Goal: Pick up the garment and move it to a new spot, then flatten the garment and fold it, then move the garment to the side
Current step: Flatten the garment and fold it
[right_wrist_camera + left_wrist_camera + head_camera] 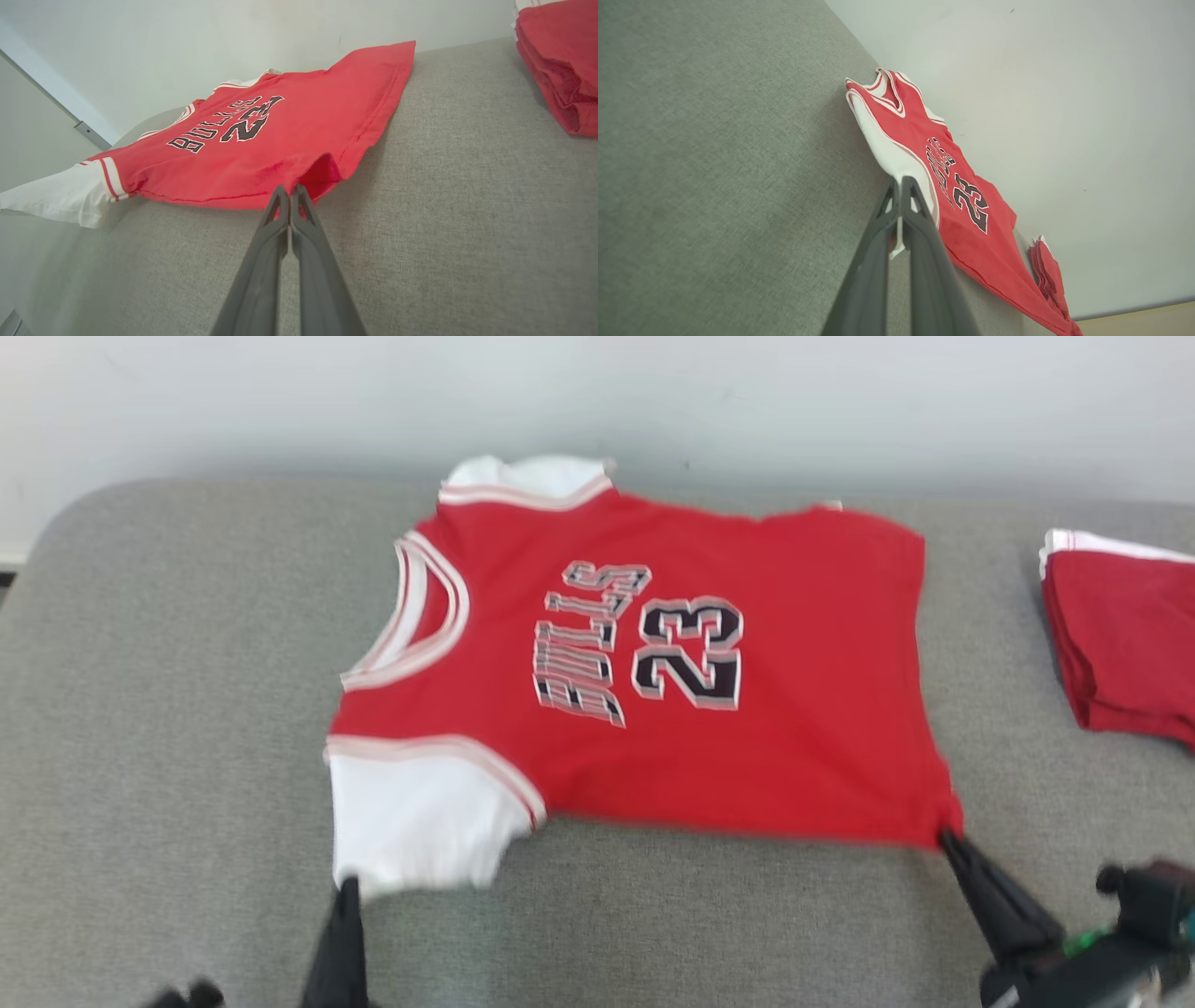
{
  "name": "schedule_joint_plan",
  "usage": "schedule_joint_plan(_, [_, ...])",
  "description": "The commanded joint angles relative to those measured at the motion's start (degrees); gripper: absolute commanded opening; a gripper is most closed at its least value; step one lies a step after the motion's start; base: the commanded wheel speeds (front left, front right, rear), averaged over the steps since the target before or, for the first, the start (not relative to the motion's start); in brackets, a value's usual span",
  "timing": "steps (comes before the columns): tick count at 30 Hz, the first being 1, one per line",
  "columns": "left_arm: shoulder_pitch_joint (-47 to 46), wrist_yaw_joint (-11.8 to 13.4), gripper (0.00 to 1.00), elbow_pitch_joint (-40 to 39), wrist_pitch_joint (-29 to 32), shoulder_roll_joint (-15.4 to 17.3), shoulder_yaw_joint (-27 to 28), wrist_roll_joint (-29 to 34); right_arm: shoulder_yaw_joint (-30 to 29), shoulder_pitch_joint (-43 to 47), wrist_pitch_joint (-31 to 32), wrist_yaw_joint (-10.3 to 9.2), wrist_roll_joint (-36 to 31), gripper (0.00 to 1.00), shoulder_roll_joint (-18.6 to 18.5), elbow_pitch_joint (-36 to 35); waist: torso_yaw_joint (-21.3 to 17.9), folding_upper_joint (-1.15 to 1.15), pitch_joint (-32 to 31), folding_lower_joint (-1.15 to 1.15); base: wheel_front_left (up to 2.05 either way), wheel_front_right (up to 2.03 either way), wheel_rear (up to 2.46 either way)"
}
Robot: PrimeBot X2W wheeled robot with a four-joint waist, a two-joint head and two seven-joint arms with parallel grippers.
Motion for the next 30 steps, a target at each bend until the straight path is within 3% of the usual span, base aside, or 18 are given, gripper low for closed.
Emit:
schedule_joint_plan(1, [1.9,0.3,0.0,-0.6,-0.3,-0.4,0.0,-0.8,0.0,1.5,-0.1,0.01,-0.8,0.0,-0.8,-0.1,0.7,0.01,-1.8,0.01,0.0,0.0,0.0])
schedule_joint_plan(8, [10.5,1.2,0.0,-1.4,-0.2,-1.9,0.9,-1.5,-1.6,10.7,0.9,0.01,0.9,0.0,-1.4,-0.1,2.5,0.01,-3.9,0.01,0.0,0.0,0.0])
schedule_joint_plan(14, [13.8,1.3,0.0,-2.0,0.6,-1.4,0.4,-2.5,-3.5,15.6,2.3,0.01,-0.7,0.0,-2.4,0.8,2.7,0.01,-3.8,0.01,0.0,0.0,0.0])
schedule_joint_plan(22, [12.6,1.5,0.0,-2.7,1.6,-0.5,0.3,-2.2,-5.1,16.2,4.5,0.01,-2.4,0.0,-0.7,0.1,1.5,0.01,-4.0,0.01,0.0,0.0,0.0])
schedule_joint_plan(30, [8.4,1.6,0.0,-3.8,2.0,2.6,1.4,1.0,-5.5,14.3,5.3,0.01,-1.9,0.0,0.6,-1.6,-0.1,0.01,-3.9,0.01,0.0,0.0,0.0])
